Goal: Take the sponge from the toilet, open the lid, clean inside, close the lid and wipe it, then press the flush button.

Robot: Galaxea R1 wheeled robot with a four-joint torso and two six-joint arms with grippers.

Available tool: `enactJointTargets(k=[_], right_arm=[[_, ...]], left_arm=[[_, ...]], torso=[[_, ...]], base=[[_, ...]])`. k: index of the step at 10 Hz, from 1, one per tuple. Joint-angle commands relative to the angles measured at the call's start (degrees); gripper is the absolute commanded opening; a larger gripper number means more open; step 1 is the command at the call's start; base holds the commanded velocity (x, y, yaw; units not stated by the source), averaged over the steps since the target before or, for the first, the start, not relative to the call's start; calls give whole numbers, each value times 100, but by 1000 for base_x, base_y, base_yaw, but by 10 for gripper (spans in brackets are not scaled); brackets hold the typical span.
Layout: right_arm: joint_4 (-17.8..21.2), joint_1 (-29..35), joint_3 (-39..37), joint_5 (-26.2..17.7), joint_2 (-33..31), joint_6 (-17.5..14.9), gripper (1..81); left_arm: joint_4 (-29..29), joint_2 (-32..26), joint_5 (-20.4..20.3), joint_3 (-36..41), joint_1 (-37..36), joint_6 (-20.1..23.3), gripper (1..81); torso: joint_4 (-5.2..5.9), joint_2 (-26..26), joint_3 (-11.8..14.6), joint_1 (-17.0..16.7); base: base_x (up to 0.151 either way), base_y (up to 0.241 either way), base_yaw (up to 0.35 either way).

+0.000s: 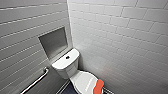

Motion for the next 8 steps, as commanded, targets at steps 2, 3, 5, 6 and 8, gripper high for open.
enactJointTargets(k=[2,3,5,6,8], right_arm=[[8,1052,1744,65,-1655,707,811],[8,1280,1884,65,-1856,786,811],[16,1632,2008,65,-2077,962,811],[17,1755,1991,56,-2121,1040,811],[17,1992,1982,56,-2235,1111,811]], left_arm=[[40,16,545,62,-9,3,811],[23,25,554,53,-9,3,811],[14,51,650,44,9,3,811],[-4,69,659,44,18,-6,811],[-12,78,659,44,35,-6,811]], torso=[[0,-650,0,415],[0,-811,-324,515],[0,-1176,-631,738],[0,-1336,-775,839],[0,-1749,-1166,1103]], base=[[0,0,0],[0,0,0],[0,0,0],[0,0,0],[0,0,0]])
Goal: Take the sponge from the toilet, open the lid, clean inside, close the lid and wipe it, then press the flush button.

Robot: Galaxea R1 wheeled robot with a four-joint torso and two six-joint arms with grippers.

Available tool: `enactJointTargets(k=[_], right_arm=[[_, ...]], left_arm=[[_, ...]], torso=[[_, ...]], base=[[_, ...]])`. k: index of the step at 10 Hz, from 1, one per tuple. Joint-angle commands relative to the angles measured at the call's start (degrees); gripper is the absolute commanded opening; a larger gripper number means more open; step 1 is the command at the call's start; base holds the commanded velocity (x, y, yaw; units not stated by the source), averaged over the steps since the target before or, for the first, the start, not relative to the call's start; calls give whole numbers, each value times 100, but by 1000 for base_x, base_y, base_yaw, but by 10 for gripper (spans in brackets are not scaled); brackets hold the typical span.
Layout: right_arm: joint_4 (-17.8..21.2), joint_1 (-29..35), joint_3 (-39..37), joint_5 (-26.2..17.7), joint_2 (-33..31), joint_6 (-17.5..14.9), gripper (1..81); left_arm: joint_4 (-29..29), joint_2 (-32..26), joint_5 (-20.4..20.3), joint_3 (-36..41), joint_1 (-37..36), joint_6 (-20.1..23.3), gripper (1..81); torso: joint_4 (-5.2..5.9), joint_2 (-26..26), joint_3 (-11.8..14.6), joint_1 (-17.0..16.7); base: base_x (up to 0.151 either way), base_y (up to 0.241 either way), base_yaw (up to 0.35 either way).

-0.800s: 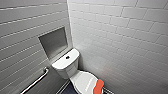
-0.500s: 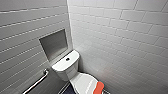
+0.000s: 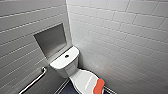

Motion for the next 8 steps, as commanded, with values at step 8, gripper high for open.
enactJointTargets(k=[8], right_arm=[[7,903,-7,-216,-548,572,811]], left_arm=[[-26,41,403,-96,44,-6,811]], torso=[[0,-1926,-273,1230]], base=[[0,0,0]])
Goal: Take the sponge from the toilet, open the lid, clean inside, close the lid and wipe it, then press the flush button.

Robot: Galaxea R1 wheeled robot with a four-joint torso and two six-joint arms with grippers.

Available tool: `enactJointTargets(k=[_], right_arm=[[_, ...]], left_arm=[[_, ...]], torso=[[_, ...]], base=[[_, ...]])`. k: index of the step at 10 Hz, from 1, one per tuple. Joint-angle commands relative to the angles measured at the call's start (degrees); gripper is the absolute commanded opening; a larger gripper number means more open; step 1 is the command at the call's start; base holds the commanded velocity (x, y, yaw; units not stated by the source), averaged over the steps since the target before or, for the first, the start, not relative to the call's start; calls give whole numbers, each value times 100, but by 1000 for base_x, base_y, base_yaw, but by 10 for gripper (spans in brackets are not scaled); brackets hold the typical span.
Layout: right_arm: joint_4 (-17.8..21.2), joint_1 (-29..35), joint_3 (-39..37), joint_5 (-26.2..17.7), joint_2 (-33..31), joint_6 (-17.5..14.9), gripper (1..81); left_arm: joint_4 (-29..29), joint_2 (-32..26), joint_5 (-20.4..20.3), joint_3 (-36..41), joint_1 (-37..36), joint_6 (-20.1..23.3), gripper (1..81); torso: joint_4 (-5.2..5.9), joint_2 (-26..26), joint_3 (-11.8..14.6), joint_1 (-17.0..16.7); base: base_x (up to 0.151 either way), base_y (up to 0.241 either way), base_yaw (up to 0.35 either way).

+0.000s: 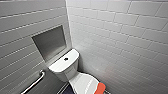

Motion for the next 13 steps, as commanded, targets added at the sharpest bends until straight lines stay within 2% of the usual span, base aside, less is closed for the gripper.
enactJointTargets(k=[1,6,7,8,10,11,12,13], right_arm=[[-1,479,-18,-224,-293,174,811],[-9,761,-457,-321,120,174,811],[-27,760,-537,-321,182,174,811],[-36,761,-581,-321,200,174,811],[-54,761,-572,-321,173,174,811],[-45,795,-537,-312,139,174,811],[-45,813,-528,-312,121,174,811],[-54,865,-528,-321,112,174,811]], left_arm=[[-24,20,399,-16,-2,-4,811],[-24,29,399,-68,24,-12,811],[-24,29,399,-68,24,-12,811],[-24,46,399,-77,24,-4,811],[-15,73,399,-77,24,-4,811],[-7,90,399,-77,24,-4,811],[-6,90,399,-86,33,-4,811],[-23,99,399,-138,59,-4,811]], torso=[[0,-547,0,351],[0,-1631,0,1029],[0,-1839,-535,1158],[0,-2016,-577,1258],[0,-2346,-846,1468],[0,-2551,-505,1599],[0,-2728,-669,1715],[0,-2868,-710,1809]], base=[[0,0,0],[0,0,0],[0,0,0],[0,0,0],[0,0,0],[0,0,0],[0,0,0],[0,0,0]])
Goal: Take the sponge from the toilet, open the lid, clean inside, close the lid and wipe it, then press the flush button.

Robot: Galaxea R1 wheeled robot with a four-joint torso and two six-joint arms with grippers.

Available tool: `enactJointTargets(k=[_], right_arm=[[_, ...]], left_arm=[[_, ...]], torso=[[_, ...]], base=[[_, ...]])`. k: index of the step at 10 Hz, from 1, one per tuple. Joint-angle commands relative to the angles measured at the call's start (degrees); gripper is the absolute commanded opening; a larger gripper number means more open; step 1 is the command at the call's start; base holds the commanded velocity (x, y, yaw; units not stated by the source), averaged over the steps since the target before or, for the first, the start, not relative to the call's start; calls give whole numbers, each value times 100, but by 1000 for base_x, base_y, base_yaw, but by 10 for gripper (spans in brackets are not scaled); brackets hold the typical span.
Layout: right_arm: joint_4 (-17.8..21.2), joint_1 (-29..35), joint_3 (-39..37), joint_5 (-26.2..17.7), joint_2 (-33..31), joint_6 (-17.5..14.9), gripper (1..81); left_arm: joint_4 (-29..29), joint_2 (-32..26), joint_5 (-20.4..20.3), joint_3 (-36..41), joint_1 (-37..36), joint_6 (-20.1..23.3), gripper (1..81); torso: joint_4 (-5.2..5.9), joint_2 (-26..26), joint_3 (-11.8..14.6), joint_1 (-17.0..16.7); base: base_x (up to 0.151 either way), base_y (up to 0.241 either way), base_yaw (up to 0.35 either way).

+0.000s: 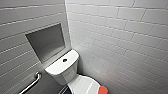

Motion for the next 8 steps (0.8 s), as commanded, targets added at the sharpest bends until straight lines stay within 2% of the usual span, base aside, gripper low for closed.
enactJointTargets(k=[1,5,6,7,8], right_arm=[[-56,516,95,-184,-307,9,811],[-30,736,130,-211,-263,9,811],[-30,780,130,-219,-255,9,811],[-30,824,147,-255,-255,9,811],[-30,842,156,-264,-255,9,811]], left_arm=[[-24,-2,403,-22,59,-15,811],[20,393,360,-22,657,-24,811],[-6,402,359,-22,666,-24,811],[-15,384,359,-22,666,-24,811],[-24,376,359,-22,666,-24,811]], torso=[[0,-544,2,351],[0,-1399,-24,885],[0,-1611,-144,1016],[0,-1832,-567,1151],[0,-1434,-622,887]], base=[[0,0,0],[0,0,0],[0,0,0],[0,0,0],[0,0,0]])
